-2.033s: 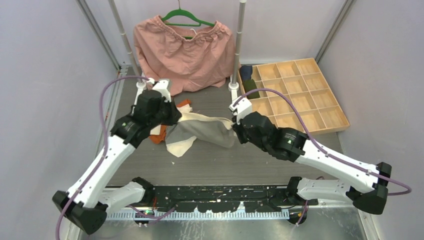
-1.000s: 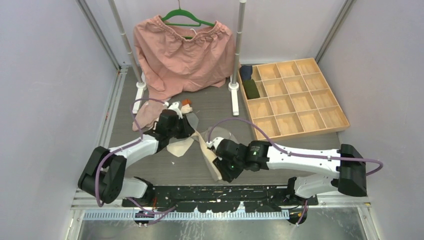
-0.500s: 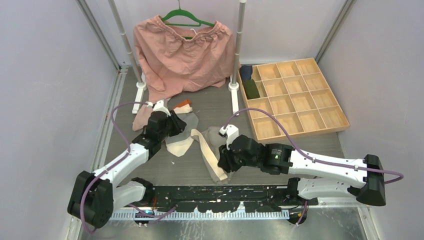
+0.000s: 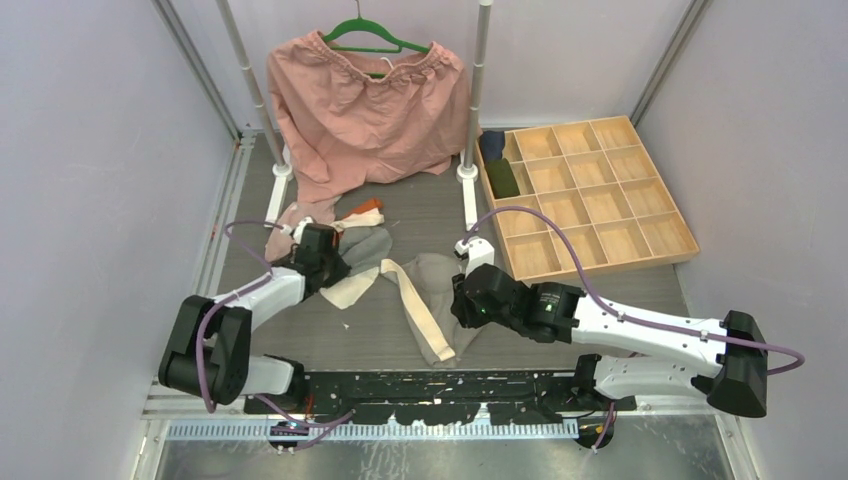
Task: Roll the underwear
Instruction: Place the underwear at the center of the board, then flatten out the underwear at the center of the board.
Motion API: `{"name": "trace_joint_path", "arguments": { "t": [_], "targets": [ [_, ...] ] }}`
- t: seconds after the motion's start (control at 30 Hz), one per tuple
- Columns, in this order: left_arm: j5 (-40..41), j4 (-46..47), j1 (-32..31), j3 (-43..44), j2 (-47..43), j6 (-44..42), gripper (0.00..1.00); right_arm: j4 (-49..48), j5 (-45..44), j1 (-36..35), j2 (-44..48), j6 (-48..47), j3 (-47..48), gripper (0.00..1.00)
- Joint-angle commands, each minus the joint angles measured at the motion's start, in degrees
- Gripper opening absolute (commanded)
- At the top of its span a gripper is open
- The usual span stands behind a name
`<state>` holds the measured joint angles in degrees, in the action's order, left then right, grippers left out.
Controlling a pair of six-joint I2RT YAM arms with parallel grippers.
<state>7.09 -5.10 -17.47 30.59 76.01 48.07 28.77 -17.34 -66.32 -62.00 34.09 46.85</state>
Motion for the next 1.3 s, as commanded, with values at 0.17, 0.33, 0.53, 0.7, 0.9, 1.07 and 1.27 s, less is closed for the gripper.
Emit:
{"name": "trace_joint_path", "arguments": {
  "t": [0.17,0.33,0.53,0.7,0.9,1.07,1.27],
  "targets": [
    [4.64,-5.56,11.91,3.21,0.38,2.31,0.01,-1.94,-2.62,2.60,-1.22,2.88,-1.11,0.31],
    [-4.20,-5.90,10.73,5.77,-2.52,-1.66,0.06,-2.23,2.47,6.87,-4.64,4.00,-0.58,0.27],
    [-6.77,-6.97,5.77,2.48,-11.89,-1.65,0.15,-5.26,13.14,7.17,-11.07,4.23,-1.80,0.16],
    [-10.00,-4.91,-1.69,-0.48,-14.87,-1.53,0.15,-6.37,14.97,7.17,-16.04,5.56,-2.03,0.10],
    [-10.80,-1.24,-6.68,-2.72,-15.12,-1.96,0.05,-5.78,16.47,6.86,-17.36,6.08,-2.82,0.09],
    [-13.15,1.08,-6.78,-2.82,-13.06,-2.69,0.01,-8.28,20.74,5.69,-17.53,6.16,-3.94,0.08],
    [-13.87,1.85,-6.78,-3.17,-12.20,-2.76,0.01,-6.78,19.04,5.06,-20.30,6.26,-3.13,0.08]
  ]
}}
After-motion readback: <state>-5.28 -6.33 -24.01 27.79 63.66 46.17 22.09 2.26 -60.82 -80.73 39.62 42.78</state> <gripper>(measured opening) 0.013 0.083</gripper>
